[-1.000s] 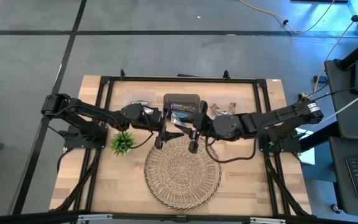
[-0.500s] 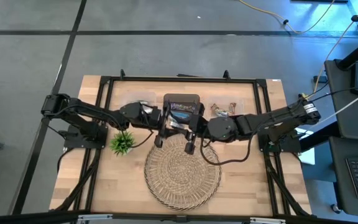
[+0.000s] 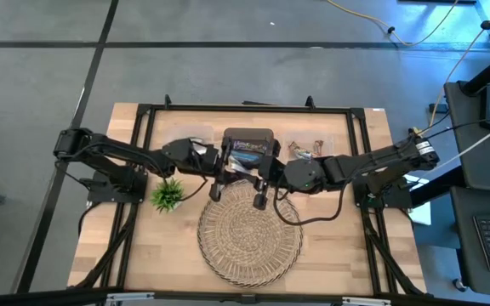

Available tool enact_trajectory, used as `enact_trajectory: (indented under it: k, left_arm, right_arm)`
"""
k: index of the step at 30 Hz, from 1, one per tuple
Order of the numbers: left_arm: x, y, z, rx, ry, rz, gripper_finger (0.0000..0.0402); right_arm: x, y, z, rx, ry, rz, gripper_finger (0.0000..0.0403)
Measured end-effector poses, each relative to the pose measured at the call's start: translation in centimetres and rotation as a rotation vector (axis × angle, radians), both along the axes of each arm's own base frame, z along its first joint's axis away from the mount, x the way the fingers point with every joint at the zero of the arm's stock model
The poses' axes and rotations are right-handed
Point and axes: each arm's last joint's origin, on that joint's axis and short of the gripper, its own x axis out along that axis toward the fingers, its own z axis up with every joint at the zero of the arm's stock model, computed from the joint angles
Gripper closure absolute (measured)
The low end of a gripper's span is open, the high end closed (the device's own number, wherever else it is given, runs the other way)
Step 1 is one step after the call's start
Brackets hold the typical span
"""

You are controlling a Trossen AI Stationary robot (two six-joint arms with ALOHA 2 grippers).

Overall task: Pick and place Granola Bars by type
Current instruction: Put the yellow granola bar into the left transparent bin

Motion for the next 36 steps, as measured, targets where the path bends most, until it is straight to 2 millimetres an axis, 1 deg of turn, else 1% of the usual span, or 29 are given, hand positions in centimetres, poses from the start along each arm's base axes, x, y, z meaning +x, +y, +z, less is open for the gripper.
enact_trajectory:
  k: [3,6,11,15,18,21,24,27,31,36]
  left_arm:
    - [-0.4,0.2,0.1,0.031,0.027,0.014,0.0313]
    - [-0.8,0.6,0.1,0.032,0.088,0.041,0.0314]
    - [-2.4,2.2,-0.7,0.028,0.31,0.172,0.0319]
    - [-4.6,4.4,-1.8,0.026,0.552,0.353,0.0318]
    - [-6.5,6.2,-2.8,0.027,0.736,0.506,0.0318]
    - [-8.4,7.9,-4.0,0.041,0.933,0.634,0.0318]
    - [-10.1,9.3,-5.2,0.037,1.116,0.703,0.0319]
    - [-11.2,10.3,-6.1,-0.005,1.245,0.729,0.0319]
    - [-11.8,11.2,-7.0,-0.029,1.352,0.692,0.0317]
    - [-11.4,12.2,-8.6,-0.034,1.445,0.647,0.0318]
  right_arm:
    - [-0.2,0.0,0.1,0.004,0.002,0.005,0.0278]
    - [-0.8,-0.2,0.7,0.001,0.007,0.006,0.0237]
    - [-3.3,-0.9,2.1,0.036,0.038,-0.009,0.0159]
    - [-5.5,-1.5,2.5,0.088,0.105,-0.038,0.0122]
    - [-6.6,-1.9,2.4,0.137,0.159,-0.068,0.0112]
    - [-7.1,-2.0,1.8,0.163,0.223,-0.096,0.011]
    - [-7.3,-2.1,1.1,0.182,0.274,-0.122,0.0109]
    - [-7.2,-2.1,0.5,0.185,0.322,-0.14,0.0109]
    - [-7.1,-2.0,0.3,0.178,0.335,-0.141,0.0109]
    - [-7.0,-2.0,0.1,0.176,0.34,-0.141,0.0109]
